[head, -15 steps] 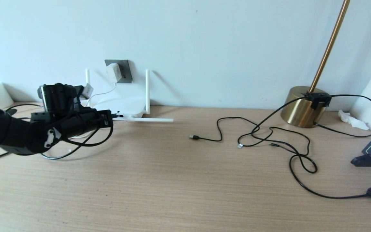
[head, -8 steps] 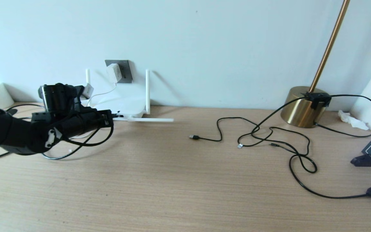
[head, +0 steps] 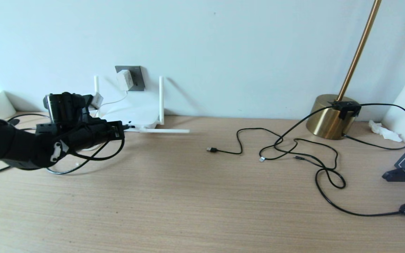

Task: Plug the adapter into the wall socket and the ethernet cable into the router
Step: Plug cable into router interface

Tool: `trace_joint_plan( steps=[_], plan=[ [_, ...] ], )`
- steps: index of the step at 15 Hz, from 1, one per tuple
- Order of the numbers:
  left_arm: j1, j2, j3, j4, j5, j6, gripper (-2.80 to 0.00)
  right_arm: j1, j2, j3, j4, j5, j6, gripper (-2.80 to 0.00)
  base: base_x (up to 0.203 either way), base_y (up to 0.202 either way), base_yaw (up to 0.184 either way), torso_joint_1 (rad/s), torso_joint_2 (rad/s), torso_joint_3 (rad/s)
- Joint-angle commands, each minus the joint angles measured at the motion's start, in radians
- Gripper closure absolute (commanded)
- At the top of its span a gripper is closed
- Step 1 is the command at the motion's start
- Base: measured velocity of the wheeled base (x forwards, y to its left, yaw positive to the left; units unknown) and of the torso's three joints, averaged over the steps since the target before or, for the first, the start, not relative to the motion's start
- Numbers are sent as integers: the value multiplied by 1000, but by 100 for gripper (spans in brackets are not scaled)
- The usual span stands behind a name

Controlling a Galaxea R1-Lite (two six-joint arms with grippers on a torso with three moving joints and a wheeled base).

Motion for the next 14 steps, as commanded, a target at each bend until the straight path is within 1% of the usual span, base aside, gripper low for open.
trace_joint_plan(
  steps=[1,14],
  plan=[
    [0,11,1,-1,0,-1,0,0,0,9,-1,1,0,-280,0,0,0,0,0,0],
    [0,17,3,-3,0,-1,0,0,-1,9,-1,0,0,-280,0,0,0,0,0,0]
  ],
)
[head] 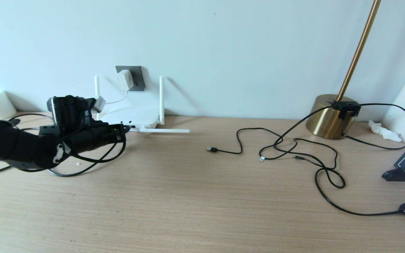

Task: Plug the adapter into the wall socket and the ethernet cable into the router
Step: Plug cable into router interface

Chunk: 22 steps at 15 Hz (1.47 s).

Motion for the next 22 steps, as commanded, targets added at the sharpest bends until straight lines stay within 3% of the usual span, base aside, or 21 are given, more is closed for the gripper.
trace_joint_plan(
  steps=[1,22],
  plan=[
    [0,3,0,-6,0,-1,0,0,0,9,-1,2,0,-280,0,0,0,0,0,0],
    [-6,3,-6,-7,2,1,0,0,0,6,1,-15,21,-280,0,0,0,0,0,0]
  ],
)
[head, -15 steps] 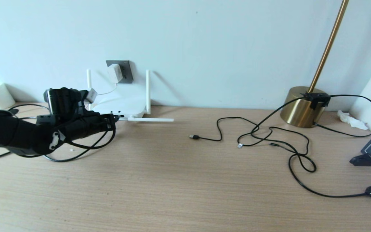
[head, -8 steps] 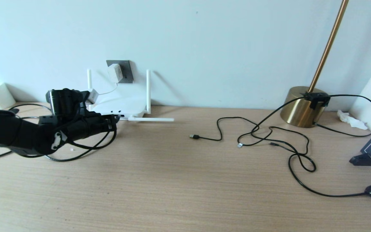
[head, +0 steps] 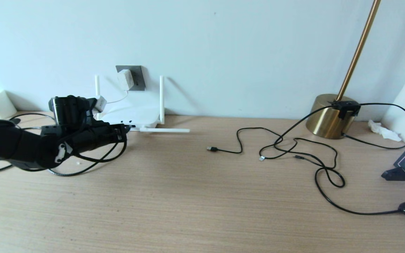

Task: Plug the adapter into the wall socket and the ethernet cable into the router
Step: Plug cable into router interface

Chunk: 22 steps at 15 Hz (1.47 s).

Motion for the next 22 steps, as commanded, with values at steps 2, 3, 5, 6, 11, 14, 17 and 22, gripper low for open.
trace_joint_plan(
  steps=[2,3,5,6,11,14,17,22],
  plan=[
    [0,-2,0,-1,0,-1,0,0,0,7,-1,0,-1,-280,0,0,0,0,0,0],
    [0,-4,0,-1,0,-1,0,0,0,6,-1,-1,-1,-280,0,0,0,0,0,0],
    [0,-7,1,-1,0,-1,0,0,0,8,-1,0,-1,-280,0,0,0,0,0,0],
    [0,-9,1,-1,0,-1,0,0,0,6,-1,-1,-1,-280,0,0,0,0,0,0],
    [0,-8,3,-1,0,-1,0,0,0,8,-1,0,-1,-280,0,0,0,0,0,0],
    [3,-7,4,-1,0,-1,0,0,0,8,-1,0,0,-280,0,0,0,0,0,0],
    [6,-12,4,-1,0,0,0,0,-1,8,-1,0,-1,-280,0,0,0,0,0,0],
    [9,-12,11,0,0,4,0,0,-1,7,-1,0,0,-280,0,0,0,0,0,0]
  ],
)
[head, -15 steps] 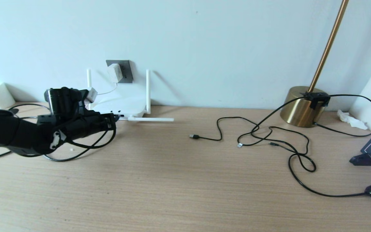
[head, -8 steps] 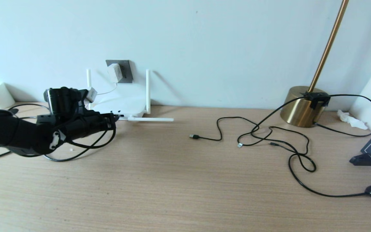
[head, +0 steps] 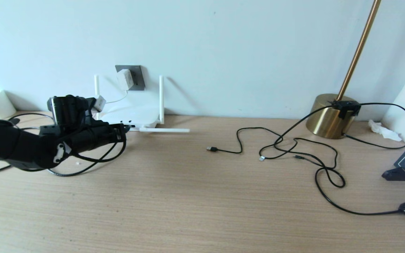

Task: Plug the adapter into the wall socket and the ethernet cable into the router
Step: Plug cable into router interface

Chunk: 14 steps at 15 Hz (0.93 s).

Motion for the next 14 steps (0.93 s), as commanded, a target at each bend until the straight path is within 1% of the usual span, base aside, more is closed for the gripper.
trace_joint_plan(
  steps=[1,14],
  plan=[
    [2,-2,2,-2,1,1,0,0,1,6,0,0,0,-280,0,0,0,0,0,0],
    [0,-29,21,0,0,4,0,0,-1,8,0,0,-1,-280,0,0,0,0,0,0]
  ],
)
